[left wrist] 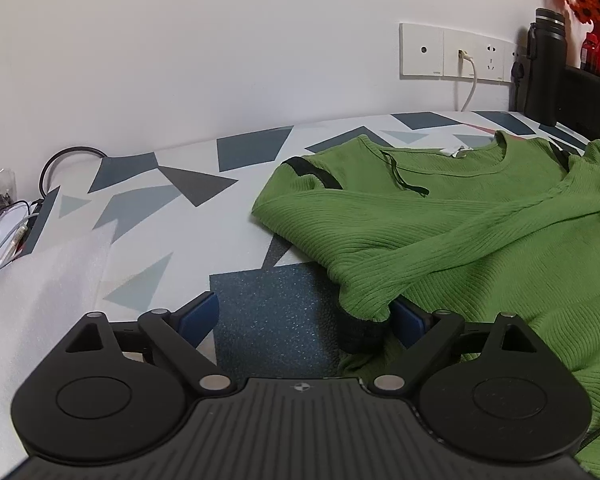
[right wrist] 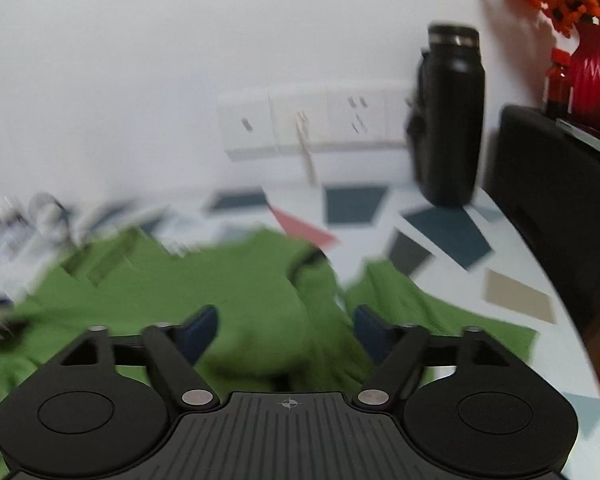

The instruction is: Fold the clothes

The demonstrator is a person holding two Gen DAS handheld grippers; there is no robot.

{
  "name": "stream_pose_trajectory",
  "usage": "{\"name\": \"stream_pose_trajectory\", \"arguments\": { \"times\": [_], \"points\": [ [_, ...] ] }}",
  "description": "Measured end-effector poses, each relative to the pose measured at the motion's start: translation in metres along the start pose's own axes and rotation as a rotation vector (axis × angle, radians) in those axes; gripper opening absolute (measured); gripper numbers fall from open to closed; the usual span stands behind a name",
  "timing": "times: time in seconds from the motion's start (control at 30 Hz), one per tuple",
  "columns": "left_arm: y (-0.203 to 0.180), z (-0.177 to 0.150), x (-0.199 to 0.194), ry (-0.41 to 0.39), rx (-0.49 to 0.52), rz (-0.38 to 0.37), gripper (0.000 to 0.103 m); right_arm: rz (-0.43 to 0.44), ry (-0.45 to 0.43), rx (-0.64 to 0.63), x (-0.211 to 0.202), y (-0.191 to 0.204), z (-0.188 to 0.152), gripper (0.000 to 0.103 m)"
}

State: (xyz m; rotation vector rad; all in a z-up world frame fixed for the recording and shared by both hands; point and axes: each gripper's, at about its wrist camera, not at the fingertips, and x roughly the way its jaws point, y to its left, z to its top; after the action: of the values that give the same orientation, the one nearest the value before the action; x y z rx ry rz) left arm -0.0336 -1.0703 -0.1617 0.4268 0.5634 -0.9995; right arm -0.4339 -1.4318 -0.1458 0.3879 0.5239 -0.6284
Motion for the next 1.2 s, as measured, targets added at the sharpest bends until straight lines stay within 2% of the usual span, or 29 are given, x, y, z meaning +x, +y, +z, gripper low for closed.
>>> {"name": "stream_pose_trajectory", "arguments": {
  "times": [0.07, 0.13, 0.17, 0.23, 0.27, 0.3, 0.37, 0.47, 0.63, 0.67, 0.7, 0.73, 0.77, 0.83, 0.9, 1.0, 1.1, 1.2],
  "points": [
    [0.0, 0.0, 0.001, 0.002, -0.003, -0.001, 0.093, 0.047, -0.05, 0.027, -0.006, 0.002, 0.005, 0.09],
    [0.0, 0.001, 0.001, 0.003, -0.004, 0.0, 0.093, 0.101, -0.054, 0.029, 0.003, 0.004, 0.015, 0.088],
    [0.0, 0.001, 0.001, 0.003, -0.003, 0.001, 0.093, 0.123, -0.045, 0.026, 0.009, 0.006, 0.02, 0.083],
    [0.0, 0.001, 0.001, 0.001, -0.001, 0.003, 0.093, 0.113, 0.019, 0.001, 0.029, 0.01, 0.031, 0.071],
    [-0.001, 0.001, 0.0, 0.0, 0.002, 0.006, 0.093, 0.095, 0.063, -0.023, 0.041, 0.011, 0.035, 0.057],
    [-0.001, 0.001, 0.0, -0.001, 0.005, 0.008, 0.093, 0.076, 0.107, -0.046, 0.054, 0.012, 0.038, 0.052],
    [-0.002, 0.001, 0.0, -0.003, 0.01, 0.012, 0.093, 0.021, 0.159, -0.073, 0.071, 0.016, 0.038, 0.049],
    [-0.003, 0.001, 0.0, -0.004, 0.013, 0.014, 0.093, -0.047, 0.176, -0.081, 0.085, 0.017, 0.034, 0.05],
    [-0.002, 0.001, 0.0, -0.003, 0.009, 0.01, 0.093, -0.058, 0.196, -0.112, 0.1, 0.021, 0.029, 0.049],
    [-0.002, 0.0, 0.0, -0.003, 0.008, 0.009, 0.093, -0.061, 0.209, -0.135, 0.102, 0.023, 0.028, 0.038],
    [-0.002, 0.001, 0.0, -0.002, 0.007, 0.008, 0.093, -0.071, 0.227, -0.157, 0.105, 0.025, 0.027, 0.017],
    [-0.002, 0.0, 0.0, -0.002, 0.007, 0.008, 0.093, -0.073, 0.24, -0.169, 0.107, 0.027, 0.027, 0.012],
    [-0.002, 0.0, 0.0, -0.002, 0.006, 0.008, 0.093, -0.063, 0.242, -0.174, 0.106, 0.029, 0.028, 0.012],
    [-0.003, 0.0, 0.0, -0.003, 0.009, 0.011, 0.093, -0.05, 0.215, -0.202, 0.103, 0.036, 0.034, 0.01],
    [-0.003, 0.0, 0.0, -0.004, 0.01, 0.015, 0.094, -0.041, 0.152, -0.218, 0.096, 0.043, 0.045, 0.01],
    [-0.003, 0.001, 0.001, -0.003, 0.006, 0.026, 0.094, -0.001, -0.02, -0.205, 0.076, 0.05, 0.071, 0.01],
    [-0.004, 0.0, 0.0, -0.005, 0.008, 0.043, 0.095, 0.084, -0.158, -0.194, 0.053, 0.05, 0.085, 0.01],
    [-0.008, 0.0, -0.001, -0.011, 0.028, 0.067, 0.096, 0.135, -0.161, -0.221, 0.044, 0.043, 0.076, 0.01]
  ]
}}
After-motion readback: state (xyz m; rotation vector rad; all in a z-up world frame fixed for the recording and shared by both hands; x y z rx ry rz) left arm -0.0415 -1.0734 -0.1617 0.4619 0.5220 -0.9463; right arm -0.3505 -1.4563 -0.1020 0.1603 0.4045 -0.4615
